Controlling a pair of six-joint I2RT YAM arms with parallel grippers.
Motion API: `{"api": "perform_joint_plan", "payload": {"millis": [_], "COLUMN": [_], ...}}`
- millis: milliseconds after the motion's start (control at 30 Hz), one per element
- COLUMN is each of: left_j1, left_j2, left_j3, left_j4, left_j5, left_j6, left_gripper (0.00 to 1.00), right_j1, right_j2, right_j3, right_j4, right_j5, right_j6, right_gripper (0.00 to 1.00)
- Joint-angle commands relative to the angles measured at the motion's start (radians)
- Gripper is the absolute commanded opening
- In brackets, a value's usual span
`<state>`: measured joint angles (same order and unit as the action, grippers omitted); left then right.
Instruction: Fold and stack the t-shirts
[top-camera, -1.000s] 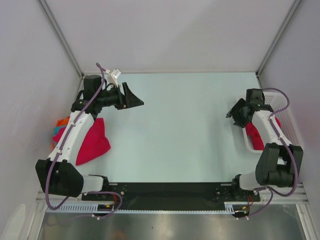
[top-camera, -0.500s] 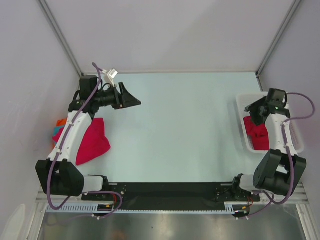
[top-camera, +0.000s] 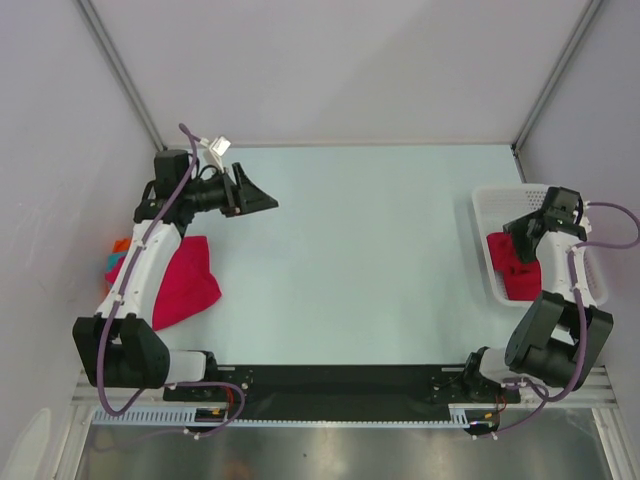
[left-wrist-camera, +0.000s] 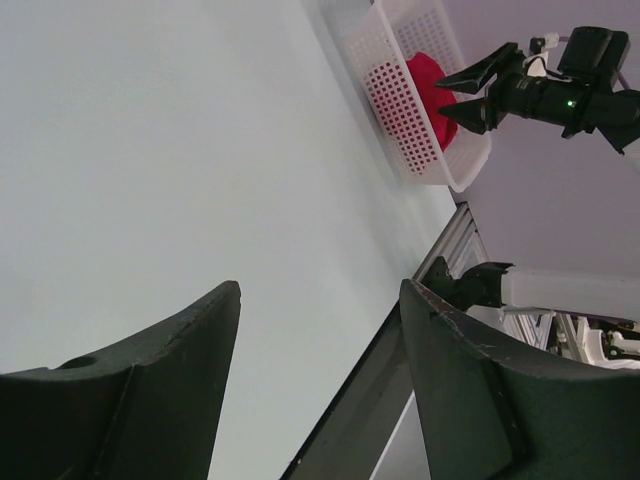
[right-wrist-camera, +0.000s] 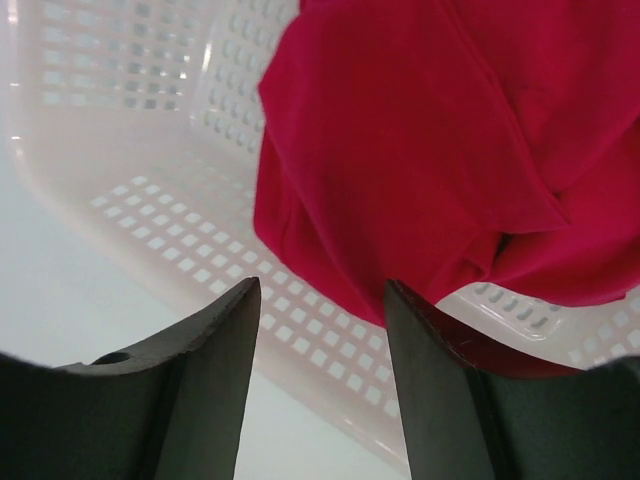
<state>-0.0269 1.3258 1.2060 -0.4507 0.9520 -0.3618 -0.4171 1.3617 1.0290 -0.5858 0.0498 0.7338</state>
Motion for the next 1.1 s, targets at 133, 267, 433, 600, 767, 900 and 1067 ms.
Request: {"api": "perform_joint_plan", "payload": {"millis": [133, 267, 433, 600, 767, 900, 1067], "left_j1": [0.024, 0.051, 0.053, 0.053, 0.051, 0.051, 0.053], "left_j2": [-0.031, -0.037, -0.031, -0.001, 0.027, 0.049, 0.055], "left_j3": [-0.040, -0.059, -0.062, -0.059, -0.060, -0.046, -0.040], "left_j4": [0.032, 0.035, 0.037, 0.043, 0.055, 0.067, 0.096], "left_j5": [0.064, 0.073, 0.080, 0.093, 0.093, 0.091, 0.087], "left_j6": [0.049, 0.055, 0.058, 0.060, 0.055, 0.038, 0.001], "left_gripper": [0.70, 0.70, 0.71, 0.70, 0.70, 0.70, 0.70], "right_j1": [-0.003, -0.003, 0.006, 0.040, 0.077, 0.106, 0.216], "right_j2": [0.023, 0.042, 0.076, 0.125, 0.171, 0.191, 0.105], "right_j3": [-0.050, -0.086, -0.116, -0.115, -0.118, -0.104, -0.006], "right_j4": [0.018, 0.037, 0.058, 0.070, 0.130, 0.185, 0.184], "right_j5": [0.090, 0.104, 0.114, 0.142, 0.104, 0.007, -0.009], "right_j6": [-0.002, -0.008, -0.004, 0.012, 0.001, -0.037, -0.134], "right_gripper": [0.59, 0.59, 0.59, 0.59, 0.18, 0.00, 0.00]}}
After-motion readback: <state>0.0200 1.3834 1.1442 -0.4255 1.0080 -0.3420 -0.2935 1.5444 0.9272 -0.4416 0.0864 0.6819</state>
